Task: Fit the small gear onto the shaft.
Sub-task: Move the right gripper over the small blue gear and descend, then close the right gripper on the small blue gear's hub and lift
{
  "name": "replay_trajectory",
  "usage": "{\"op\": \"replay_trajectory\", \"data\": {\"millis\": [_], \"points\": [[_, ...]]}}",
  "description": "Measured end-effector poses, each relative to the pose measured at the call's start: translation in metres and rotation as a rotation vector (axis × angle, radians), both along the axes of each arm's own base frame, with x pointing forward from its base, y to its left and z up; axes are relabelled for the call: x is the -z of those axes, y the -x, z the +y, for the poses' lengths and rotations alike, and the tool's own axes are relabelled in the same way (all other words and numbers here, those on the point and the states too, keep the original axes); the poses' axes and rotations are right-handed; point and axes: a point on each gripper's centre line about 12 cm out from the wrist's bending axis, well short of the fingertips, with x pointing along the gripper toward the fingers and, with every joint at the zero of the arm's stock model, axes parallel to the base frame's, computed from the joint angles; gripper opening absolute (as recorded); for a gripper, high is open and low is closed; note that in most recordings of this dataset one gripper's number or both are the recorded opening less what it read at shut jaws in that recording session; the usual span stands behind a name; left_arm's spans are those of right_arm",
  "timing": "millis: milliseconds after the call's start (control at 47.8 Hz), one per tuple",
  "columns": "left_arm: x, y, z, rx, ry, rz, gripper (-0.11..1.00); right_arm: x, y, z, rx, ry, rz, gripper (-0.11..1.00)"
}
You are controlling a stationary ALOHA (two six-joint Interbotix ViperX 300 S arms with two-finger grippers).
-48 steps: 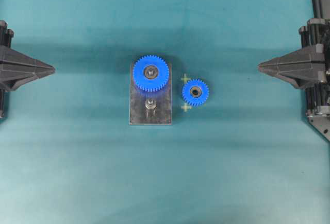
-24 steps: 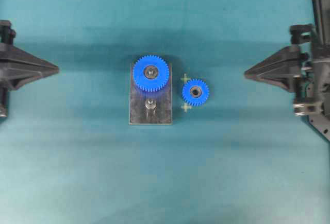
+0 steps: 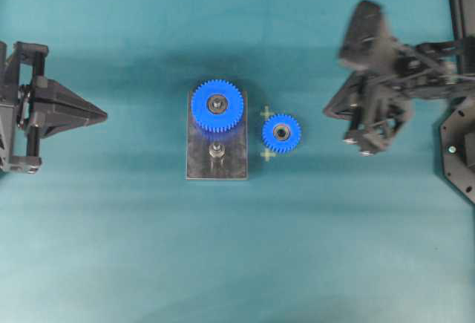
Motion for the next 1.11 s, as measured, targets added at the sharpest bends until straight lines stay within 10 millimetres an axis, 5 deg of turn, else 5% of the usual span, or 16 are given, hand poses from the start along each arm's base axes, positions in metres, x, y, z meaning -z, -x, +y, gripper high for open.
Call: {"op": "replay_trajectory", "data": {"millis": [167, 251, 523, 1109], "points": [[0.01, -0.006, -0.004, 0.017, 0.0, 0.044, 0.0, 0.017, -0.015, -0.008, 0.018, -0.006, 0.066, 0.02], [0.01, -0.007, -0.005, 0.02, 0.0, 0.043, 0.0, 0.029, -0.021, -0.01, 0.022, -0.012, 0.105, 0.11], [0.001, -0.01, -0.004, 0.02, -0.001, -0.057, 0.0, 0.066, -0.043, -0.014, 0.057, -0.046, 0.217, 0.82], [0.002, -0.01, -0.005, 0.026, -0.011, -0.092, 0.0, 0.103, -0.067, -0.019, 0.058, -0.05, 0.306, 0.8]]}}
